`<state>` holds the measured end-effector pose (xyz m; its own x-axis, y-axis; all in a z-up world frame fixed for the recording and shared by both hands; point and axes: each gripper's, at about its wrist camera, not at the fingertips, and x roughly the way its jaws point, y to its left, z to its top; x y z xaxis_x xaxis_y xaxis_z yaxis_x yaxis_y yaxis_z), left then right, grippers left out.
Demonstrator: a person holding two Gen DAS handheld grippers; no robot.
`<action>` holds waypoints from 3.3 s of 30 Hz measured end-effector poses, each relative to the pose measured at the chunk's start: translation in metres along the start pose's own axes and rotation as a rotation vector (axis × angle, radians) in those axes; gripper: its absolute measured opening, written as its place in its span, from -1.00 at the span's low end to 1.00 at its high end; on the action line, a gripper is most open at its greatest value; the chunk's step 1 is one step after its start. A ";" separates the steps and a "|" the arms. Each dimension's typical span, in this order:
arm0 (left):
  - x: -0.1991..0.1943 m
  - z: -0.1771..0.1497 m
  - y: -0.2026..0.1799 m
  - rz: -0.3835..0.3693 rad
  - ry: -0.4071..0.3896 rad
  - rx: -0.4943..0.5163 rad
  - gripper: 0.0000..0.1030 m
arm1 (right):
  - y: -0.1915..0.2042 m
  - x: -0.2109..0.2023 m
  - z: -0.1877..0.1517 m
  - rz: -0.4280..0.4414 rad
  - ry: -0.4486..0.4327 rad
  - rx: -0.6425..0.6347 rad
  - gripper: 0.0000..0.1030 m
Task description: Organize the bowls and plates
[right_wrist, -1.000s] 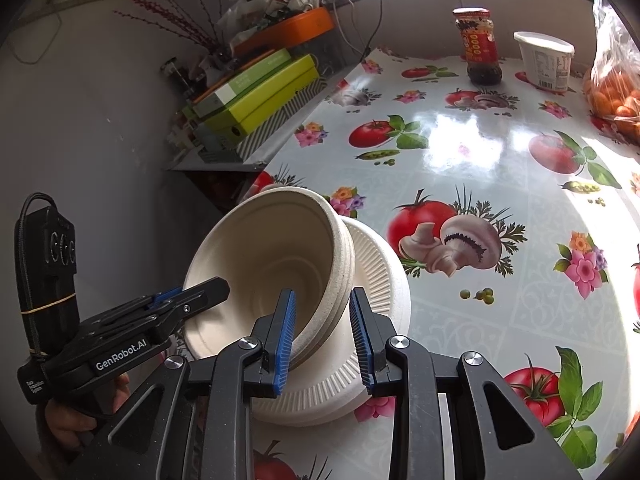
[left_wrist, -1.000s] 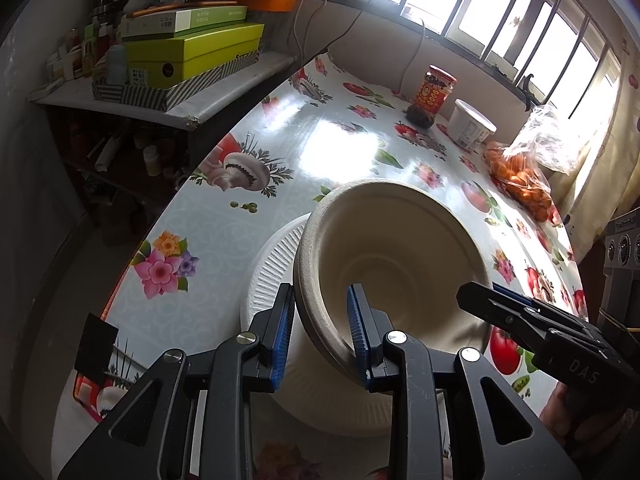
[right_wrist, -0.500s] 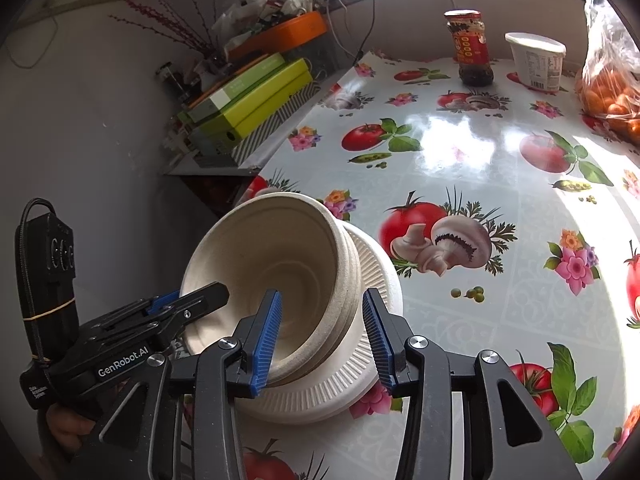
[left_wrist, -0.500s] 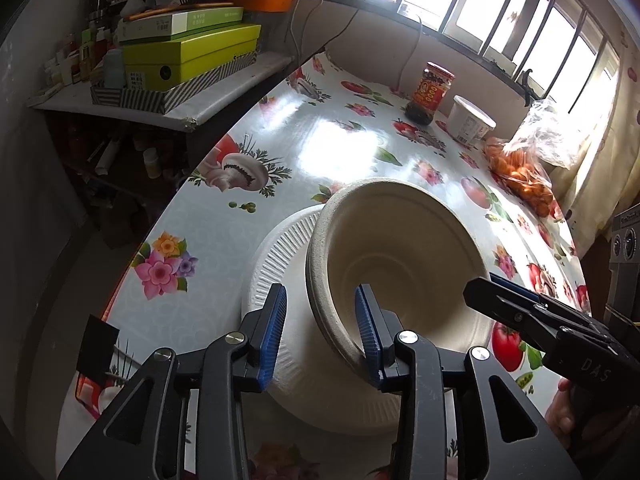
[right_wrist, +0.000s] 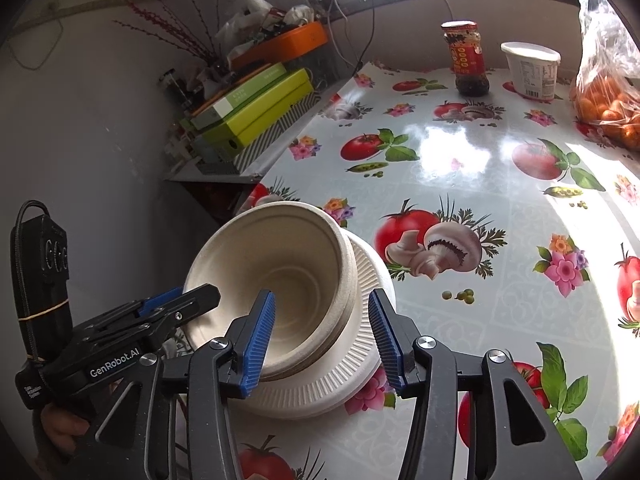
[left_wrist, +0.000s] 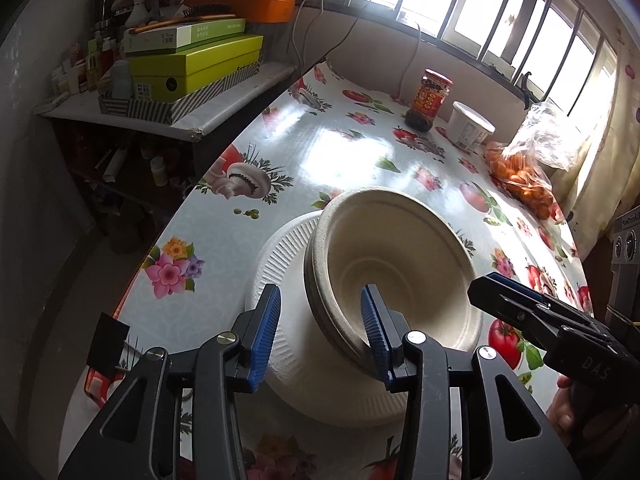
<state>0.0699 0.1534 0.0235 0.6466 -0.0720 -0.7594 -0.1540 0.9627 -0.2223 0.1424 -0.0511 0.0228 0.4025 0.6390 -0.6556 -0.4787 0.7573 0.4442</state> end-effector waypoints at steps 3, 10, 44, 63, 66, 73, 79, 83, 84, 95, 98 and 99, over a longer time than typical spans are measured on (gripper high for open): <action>-0.007 -0.001 -0.003 0.007 -0.017 0.000 -0.12 | 0.000 -0.005 -0.002 -0.001 -0.011 -0.014 -0.05; -0.024 -0.014 -0.015 0.046 -0.049 0.014 -0.12 | 0.003 -0.021 -0.007 0.006 -0.038 -0.071 -0.04; -0.036 -0.117 -0.041 0.160 -0.064 0.042 -0.12 | -0.018 -0.048 -0.096 -0.068 0.023 -0.276 0.03; -0.012 -0.129 -0.051 0.176 -0.004 0.083 -0.12 | -0.025 -0.033 -0.112 -0.117 0.066 -0.275 0.11; -0.010 -0.129 -0.052 0.189 0.005 0.084 -0.12 | -0.024 -0.033 -0.113 -0.125 0.064 -0.284 0.16; -0.007 -0.128 -0.055 0.200 -0.006 0.076 -0.11 | -0.024 -0.032 -0.114 -0.155 0.058 -0.290 0.22; -0.005 -0.128 -0.057 0.209 -0.015 0.065 -0.05 | -0.023 -0.033 -0.116 -0.156 0.051 -0.293 0.27; -0.005 -0.128 -0.057 0.209 -0.015 0.064 -0.02 | -0.022 -0.032 -0.117 -0.157 0.051 -0.292 0.29; -0.005 -0.128 -0.057 0.208 -0.014 0.063 0.00 | -0.022 -0.032 -0.117 -0.156 0.051 -0.292 0.30; -0.003 -0.129 -0.061 0.206 -0.014 0.069 0.22 | -0.021 -0.032 -0.117 -0.158 0.048 -0.289 0.36; -0.003 -0.129 -0.061 0.208 -0.014 0.063 0.25 | -0.022 -0.032 -0.117 -0.158 0.048 -0.289 0.36; -0.003 -0.129 -0.060 0.208 -0.014 0.062 0.25 | -0.022 -0.032 -0.117 -0.158 0.048 -0.289 0.36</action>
<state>-0.0190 0.0620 -0.0399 0.6163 0.1333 -0.7761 -0.2393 0.9707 -0.0232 0.0483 -0.1041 -0.0373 0.4557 0.5046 -0.7333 -0.6176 0.7725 0.1478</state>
